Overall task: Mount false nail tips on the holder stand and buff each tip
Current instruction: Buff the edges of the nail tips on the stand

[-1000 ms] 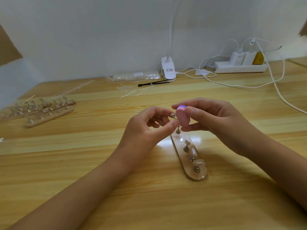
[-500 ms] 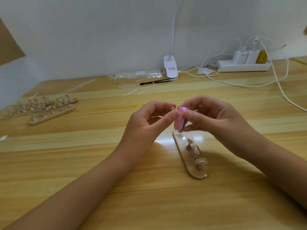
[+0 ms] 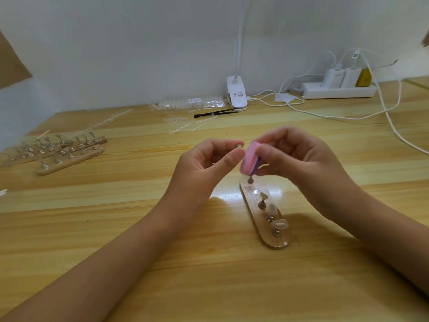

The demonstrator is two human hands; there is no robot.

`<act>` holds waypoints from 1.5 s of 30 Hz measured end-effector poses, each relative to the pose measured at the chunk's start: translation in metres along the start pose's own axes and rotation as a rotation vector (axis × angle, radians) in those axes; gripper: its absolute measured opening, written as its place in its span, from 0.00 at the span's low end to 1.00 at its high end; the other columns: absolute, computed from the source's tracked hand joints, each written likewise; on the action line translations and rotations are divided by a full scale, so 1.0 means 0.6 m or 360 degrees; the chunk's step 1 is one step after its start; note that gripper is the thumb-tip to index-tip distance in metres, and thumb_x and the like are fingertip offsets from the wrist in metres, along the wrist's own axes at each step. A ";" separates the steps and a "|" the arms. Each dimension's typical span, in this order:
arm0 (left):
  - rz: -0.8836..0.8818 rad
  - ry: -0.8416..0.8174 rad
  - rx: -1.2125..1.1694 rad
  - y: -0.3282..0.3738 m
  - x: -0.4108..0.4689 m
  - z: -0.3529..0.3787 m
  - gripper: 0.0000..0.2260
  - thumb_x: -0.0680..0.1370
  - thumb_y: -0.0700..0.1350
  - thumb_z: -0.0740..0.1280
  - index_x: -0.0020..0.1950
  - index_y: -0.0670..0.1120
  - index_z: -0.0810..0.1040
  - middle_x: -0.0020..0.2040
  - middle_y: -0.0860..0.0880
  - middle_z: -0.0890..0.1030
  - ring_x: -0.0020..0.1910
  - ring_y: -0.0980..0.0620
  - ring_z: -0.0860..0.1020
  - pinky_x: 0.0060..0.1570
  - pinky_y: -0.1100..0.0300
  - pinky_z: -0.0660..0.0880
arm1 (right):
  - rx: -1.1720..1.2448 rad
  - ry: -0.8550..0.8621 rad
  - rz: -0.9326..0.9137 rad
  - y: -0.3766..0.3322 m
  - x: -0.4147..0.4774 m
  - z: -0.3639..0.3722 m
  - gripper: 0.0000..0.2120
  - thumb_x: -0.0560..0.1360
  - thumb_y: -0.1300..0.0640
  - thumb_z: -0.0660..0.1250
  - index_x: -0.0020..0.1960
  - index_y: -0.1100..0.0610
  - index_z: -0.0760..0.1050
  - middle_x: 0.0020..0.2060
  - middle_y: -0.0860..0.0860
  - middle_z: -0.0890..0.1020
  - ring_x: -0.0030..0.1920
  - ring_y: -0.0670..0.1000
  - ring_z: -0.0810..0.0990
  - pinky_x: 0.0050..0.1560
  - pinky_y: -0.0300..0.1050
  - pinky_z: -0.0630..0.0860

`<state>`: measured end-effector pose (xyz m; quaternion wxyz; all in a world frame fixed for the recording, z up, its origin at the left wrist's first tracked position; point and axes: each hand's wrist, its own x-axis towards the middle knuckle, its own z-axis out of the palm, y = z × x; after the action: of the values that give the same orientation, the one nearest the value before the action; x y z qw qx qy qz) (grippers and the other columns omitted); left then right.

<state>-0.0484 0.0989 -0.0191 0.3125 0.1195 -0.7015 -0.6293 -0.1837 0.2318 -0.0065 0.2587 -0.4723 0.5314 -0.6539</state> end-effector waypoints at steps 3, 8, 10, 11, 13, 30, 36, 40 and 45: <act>0.0015 -0.0009 0.0043 0.000 0.000 0.001 0.14 0.71 0.51 0.71 0.54 0.48 0.82 0.51 0.50 0.86 0.53 0.54 0.83 0.53 0.65 0.77 | -0.0040 -0.0060 0.0037 -0.002 0.002 -0.001 0.11 0.72 0.55 0.69 0.51 0.59 0.77 0.42 0.56 0.85 0.45 0.55 0.86 0.47 0.44 0.82; 0.0020 -0.0016 0.0038 0.000 -0.001 0.001 0.13 0.72 0.50 0.71 0.54 0.48 0.82 0.51 0.50 0.86 0.52 0.55 0.83 0.52 0.66 0.76 | -0.0011 0.0062 -0.0014 -0.003 0.001 -0.001 0.12 0.71 0.55 0.69 0.51 0.59 0.77 0.43 0.55 0.85 0.45 0.55 0.86 0.47 0.43 0.82; 0.0022 -0.0018 0.0053 0.000 -0.001 0.001 0.12 0.72 0.50 0.71 0.54 0.49 0.82 0.50 0.51 0.86 0.52 0.55 0.83 0.52 0.66 0.76 | 0.0001 -0.0005 0.0046 -0.006 0.001 -0.002 0.11 0.71 0.54 0.70 0.51 0.59 0.77 0.43 0.55 0.86 0.46 0.56 0.86 0.46 0.42 0.82; 0.0020 -0.0023 0.0066 0.000 -0.001 0.001 0.12 0.72 0.50 0.71 0.54 0.50 0.82 0.50 0.52 0.86 0.52 0.55 0.83 0.52 0.66 0.77 | -0.0017 -0.0090 0.0094 -0.005 -0.001 -0.001 0.11 0.71 0.54 0.70 0.50 0.59 0.77 0.44 0.56 0.86 0.46 0.57 0.85 0.47 0.42 0.82; 0.0016 -0.0020 0.0072 0.001 0.000 0.000 0.12 0.72 0.51 0.70 0.54 0.50 0.82 0.49 0.52 0.86 0.51 0.56 0.83 0.51 0.66 0.77 | -0.0015 -0.0109 0.0110 -0.002 -0.003 0.001 0.10 0.72 0.55 0.70 0.50 0.59 0.78 0.44 0.57 0.86 0.46 0.57 0.86 0.47 0.44 0.82; -0.0025 0.0041 -0.0002 -0.002 0.003 0.000 0.14 0.71 0.51 0.71 0.54 0.49 0.82 0.48 0.53 0.86 0.50 0.58 0.83 0.51 0.67 0.76 | 0.0213 0.0042 0.0115 -0.001 0.000 0.003 0.11 0.72 0.56 0.70 0.51 0.60 0.77 0.45 0.54 0.86 0.48 0.52 0.86 0.49 0.39 0.80; -0.0030 0.0019 0.0024 -0.004 0.000 -0.001 0.14 0.72 0.51 0.70 0.55 0.49 0.82 0.49 0.52 0.86 0.51 0.55 0.83 0.51 0.65 0.77 | 0.0133 -0.0151 0.0232 0.001 -0.003 0.006 0.11 0.73 0.58 0.70 0.52 0.63 0.76 0.46 0.56 0.86 0.49 0.54 0.86 0.50 0.41 0.81; -0.0014 0.0047 0.0021 -0.002 0.001 -0.001 0.14 0.71 0.51 0.71 0.54 0.49 0.82 0.47 0.55 0.85 0.47 0.62 0.81 0.50 0.69 0.75 | 0.0318 0.0156 0.0124 -0.007 0.002 -0.001 0.11 0.71 0.56 0.70 0.50 0.60 0.76 0.43 0.53 0.86 0.47 0.51 0.86 0.48 0.36 0.80; -0.0012 -0.0011 0.0037 -0.002 -0.002 0.005 0.14 0.72 0.50 0.70 0.55 0.47 0.82 0.44 0.58 0.85 0.45 0.65 0.81 0.48 0.71 0.74 | 0.0319 0.0152 0.0129 -0.010 0.003 -0.009 0.12 0.69 0.53 0.71 0.49 0.58 0.76 0.43 0.53 0.86 0.47 0.51 0.86 0.47 0.35 0.79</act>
<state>-0.0492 0.1020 -0.0204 0.3062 0.1237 -0.7093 -0.6228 -0.1882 0.2343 0.0000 0.3052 -0.3904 0.4939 -0.7145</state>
